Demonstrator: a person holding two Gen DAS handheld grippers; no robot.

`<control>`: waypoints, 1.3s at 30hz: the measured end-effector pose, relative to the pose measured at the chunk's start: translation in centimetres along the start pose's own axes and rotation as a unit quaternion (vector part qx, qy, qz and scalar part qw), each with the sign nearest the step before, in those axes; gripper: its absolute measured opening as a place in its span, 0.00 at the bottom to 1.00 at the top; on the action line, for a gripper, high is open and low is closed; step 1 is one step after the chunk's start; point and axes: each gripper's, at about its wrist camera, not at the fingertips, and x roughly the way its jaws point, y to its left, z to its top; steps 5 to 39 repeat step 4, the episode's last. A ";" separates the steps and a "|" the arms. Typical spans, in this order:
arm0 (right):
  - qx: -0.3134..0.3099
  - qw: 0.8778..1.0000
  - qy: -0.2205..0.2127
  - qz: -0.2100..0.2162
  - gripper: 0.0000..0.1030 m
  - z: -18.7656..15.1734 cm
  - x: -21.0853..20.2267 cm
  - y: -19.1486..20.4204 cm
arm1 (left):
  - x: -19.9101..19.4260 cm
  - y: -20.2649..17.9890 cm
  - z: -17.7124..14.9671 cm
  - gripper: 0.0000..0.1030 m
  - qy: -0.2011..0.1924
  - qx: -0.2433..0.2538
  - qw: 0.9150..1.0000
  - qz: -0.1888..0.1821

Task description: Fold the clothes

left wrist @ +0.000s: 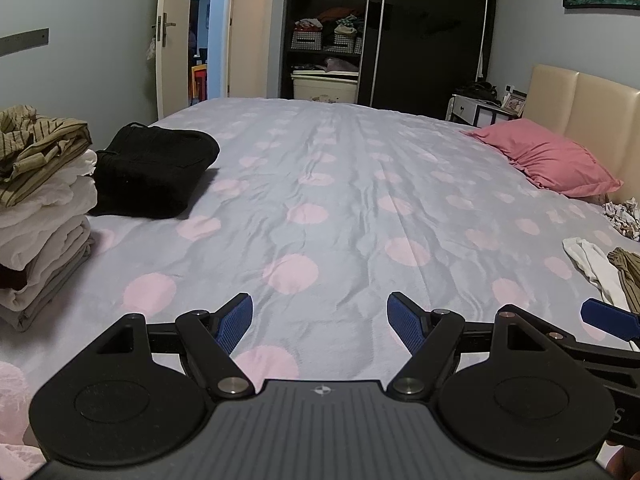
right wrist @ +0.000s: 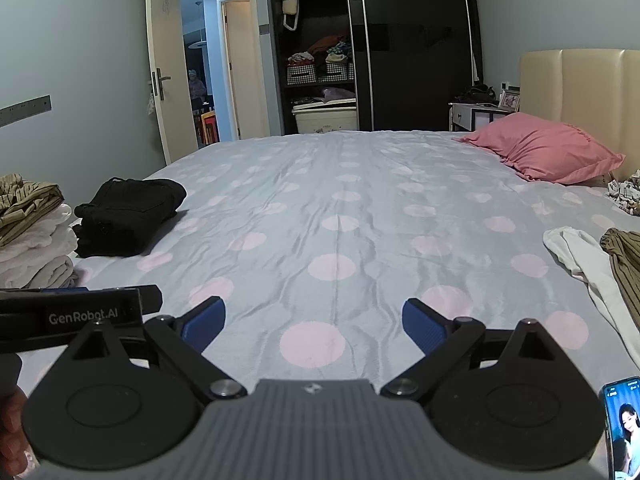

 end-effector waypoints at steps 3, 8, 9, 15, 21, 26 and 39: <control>-0.001 1.000 0.000 0.001 0.94 0.0 0.0 0.0 | -0.2 -0.2 -0.1 0.71 -0.007 0.010 1.000 0.004; -0.002 1.000 0.000 0.000 0.94 0.0 -0.1 0.0 | -0.2 -0.2 -0.1 0.71 -0.008 0.014 1.000 0.005; -0.002 1.000 0.000 0.000 0.94 0.0 -0.1 0.0 | -0.2 -0.2 -0.1 0.71 -0.008 0.014 1.000 0.005; -0.002 1.000 0.000 0.000 0.94 0.0 -0.1 0.0 | -0.2 -0.2 -0.1 0.71 -0.008 0.014 1.000 0.005; -0.002 1.000 0.000 0.000 0.94 0.0 -0.1 0.0 | -0.2 -0.2 -0.1 0.71 -0.008 0.014 1.000 0.005; -0.002 1.000 0.000 0.000 0.94 0.0 -0.1 0.0 | -0.2 -0.2 -0.1 0.71 -0.008 0.014 1.000 0.005; -0.002 1.000 0.000 0.000 0.94 0.0 -0.1 0.0 | -0.2 -0.2 -0.1 0.71 -0.008 0.014 1.000 0.005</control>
